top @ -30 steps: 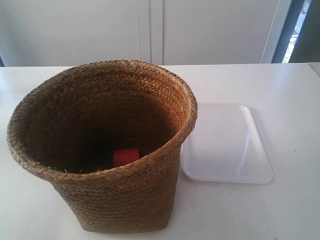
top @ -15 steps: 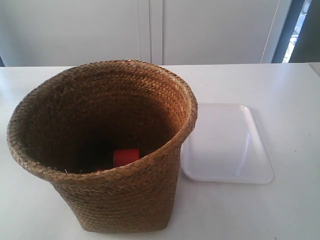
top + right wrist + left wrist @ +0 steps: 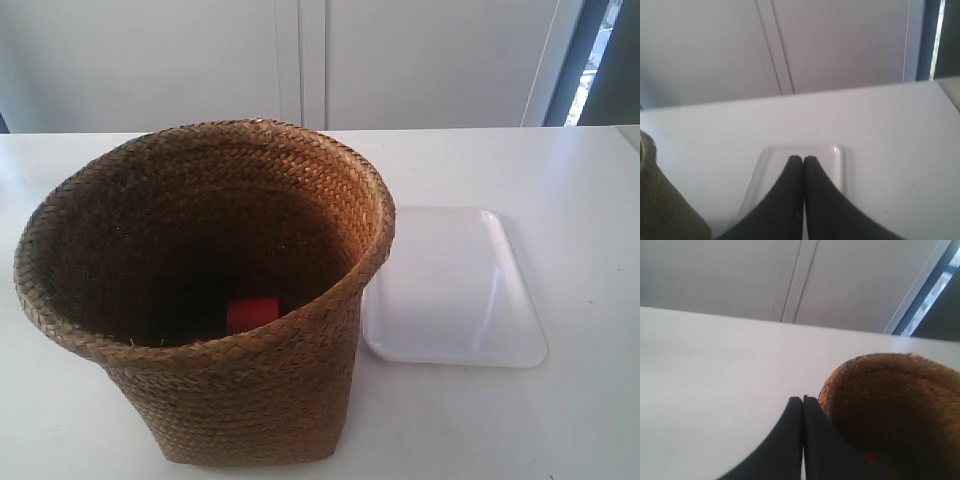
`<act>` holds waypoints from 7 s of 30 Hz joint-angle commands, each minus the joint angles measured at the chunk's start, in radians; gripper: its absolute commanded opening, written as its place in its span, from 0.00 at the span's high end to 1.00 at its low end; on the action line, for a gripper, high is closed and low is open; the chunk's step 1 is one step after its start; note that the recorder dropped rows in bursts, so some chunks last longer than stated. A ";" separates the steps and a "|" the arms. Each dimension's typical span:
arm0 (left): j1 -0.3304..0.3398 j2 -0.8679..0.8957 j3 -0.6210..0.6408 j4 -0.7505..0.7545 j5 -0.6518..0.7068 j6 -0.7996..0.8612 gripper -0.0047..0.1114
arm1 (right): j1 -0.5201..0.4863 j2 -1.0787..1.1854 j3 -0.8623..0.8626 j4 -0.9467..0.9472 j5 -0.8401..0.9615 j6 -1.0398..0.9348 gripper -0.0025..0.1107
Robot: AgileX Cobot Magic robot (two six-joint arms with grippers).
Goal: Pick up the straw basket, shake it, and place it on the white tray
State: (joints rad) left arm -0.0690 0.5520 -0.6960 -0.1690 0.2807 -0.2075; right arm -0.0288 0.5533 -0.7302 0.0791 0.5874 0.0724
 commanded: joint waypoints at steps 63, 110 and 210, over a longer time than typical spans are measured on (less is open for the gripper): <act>0.000 0.816 -0.692 -0.086 0.761 0.277 0.50 | -0.001 0.905 -0.652 0.654 0.488 -0.361 0.34; -0.002 0.854 -0.665 -0.123 0.892 0.321 0.36 | 0.359 0.968 -0.654 0.240 0.420 -0.148 0.24; -0.002 0.984 -0.641 -0.297 0.824 0.427 0.96 | 0.359 1.091 -0.652 0.312 0.439 -0.067 0.98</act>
State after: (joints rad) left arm -0.0690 1.5392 -1.3448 -0.4265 1.1017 0.2144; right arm 0.3298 1.6496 -1.3818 0.3760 1.0126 0.0000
